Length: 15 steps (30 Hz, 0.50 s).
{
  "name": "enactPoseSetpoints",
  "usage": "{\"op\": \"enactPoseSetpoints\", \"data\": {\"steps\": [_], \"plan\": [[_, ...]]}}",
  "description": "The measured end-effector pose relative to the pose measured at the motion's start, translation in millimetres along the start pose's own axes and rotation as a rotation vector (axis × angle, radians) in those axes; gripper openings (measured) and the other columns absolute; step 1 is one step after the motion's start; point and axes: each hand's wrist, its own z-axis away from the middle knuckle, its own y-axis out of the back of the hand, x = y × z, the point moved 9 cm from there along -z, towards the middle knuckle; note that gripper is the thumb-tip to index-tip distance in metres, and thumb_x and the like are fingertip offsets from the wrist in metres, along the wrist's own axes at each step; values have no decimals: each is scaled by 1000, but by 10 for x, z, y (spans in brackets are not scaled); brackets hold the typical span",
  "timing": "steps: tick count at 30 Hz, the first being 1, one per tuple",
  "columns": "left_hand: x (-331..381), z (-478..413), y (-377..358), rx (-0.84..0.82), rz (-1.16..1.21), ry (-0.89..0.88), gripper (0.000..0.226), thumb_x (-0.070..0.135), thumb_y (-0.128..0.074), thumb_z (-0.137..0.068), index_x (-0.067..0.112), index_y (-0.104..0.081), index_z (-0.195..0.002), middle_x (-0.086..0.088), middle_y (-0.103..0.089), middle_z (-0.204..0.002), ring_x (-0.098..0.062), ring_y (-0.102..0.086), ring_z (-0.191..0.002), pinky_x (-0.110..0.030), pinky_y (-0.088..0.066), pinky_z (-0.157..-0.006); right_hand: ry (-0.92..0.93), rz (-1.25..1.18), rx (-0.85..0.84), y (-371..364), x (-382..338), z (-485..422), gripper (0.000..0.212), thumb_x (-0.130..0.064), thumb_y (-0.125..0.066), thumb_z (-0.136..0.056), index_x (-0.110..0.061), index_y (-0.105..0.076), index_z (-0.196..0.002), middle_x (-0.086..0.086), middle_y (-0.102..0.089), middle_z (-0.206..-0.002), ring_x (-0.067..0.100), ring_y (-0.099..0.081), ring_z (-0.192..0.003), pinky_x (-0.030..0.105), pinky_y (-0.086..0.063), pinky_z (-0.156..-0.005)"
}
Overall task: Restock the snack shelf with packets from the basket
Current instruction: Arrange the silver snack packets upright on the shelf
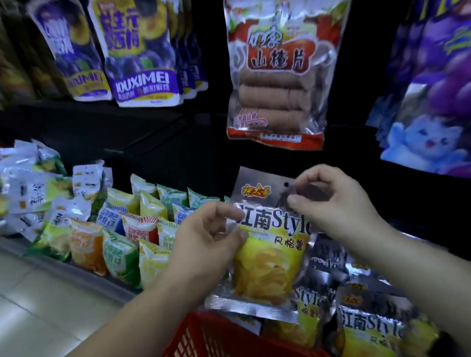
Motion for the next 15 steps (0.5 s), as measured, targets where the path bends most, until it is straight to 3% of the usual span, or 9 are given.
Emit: {"op": "enactPoseSetpoints", "data": {"steps": [3,5,7,10,13,15], "plan": [[256,321,65,38,-10,-21,30,1,-67,-95,28,-71,-109,14,-67,-76,-2,-52,-54,-18,-44,-53,-167,-13,-107,15,79,426,41,-26,-87,-81,-44,-70,-113,-5,-49,-136,11,-57,-119,30,-53,-92],[309,533,38,59,33,-2,37,-3,-64,-95,28,-69,-115,19,-68,-80,0,-51,-47,-13,-45,-49,-310,-184,-209,-108,159,757,50,-23,-87,-82,-50,-68,-119,-5,-53,-141,22,-58,-126,43,-58,-90],[301,707,-39,45,66,33,42,-3,-64,-95,32,-70,-117,16,-70,-76,-1,-52,-49,-19,-50,-53,-361,-299,-215,-182,174,959,49,-17,-83,-85,-50,-69,-119,3,-68,-128,30,-67,-116,43,-59,-79],[227,846,-142,27,94,58,41,7,-71,-94,41,-69,-117,28,-72,-99,-1,-69,-77,-31,-62,-73,-327,-241,-88,-109,160,1097,49,-8,-77,-90,-50,-70,-114,-2,-74,-112,17,-72,-98,39,-61,-82],[262,887,-134,27,22,29,44,20,-78,-89,51,-65,-118,15,-67,-128,-12,-64,-118,-37,-61,-90,-229,-180,-86,-106,43,1174,56,-13,-78,-90,-57,-63,-122,-8,-69,-125,10,-68,-108,40,-59,-91],[271,874,-96,46,34,16,50,18,-80,-87,54,-64,-118,-3,-70,-122,-29,-68,-108,-51,-61,-86,-202,-223,-159,-109,-3,1181,56,-18,-79,-89,-56,-61,-127,-14,-64,-134,10,-64,-121,43,-56,-99]]}}
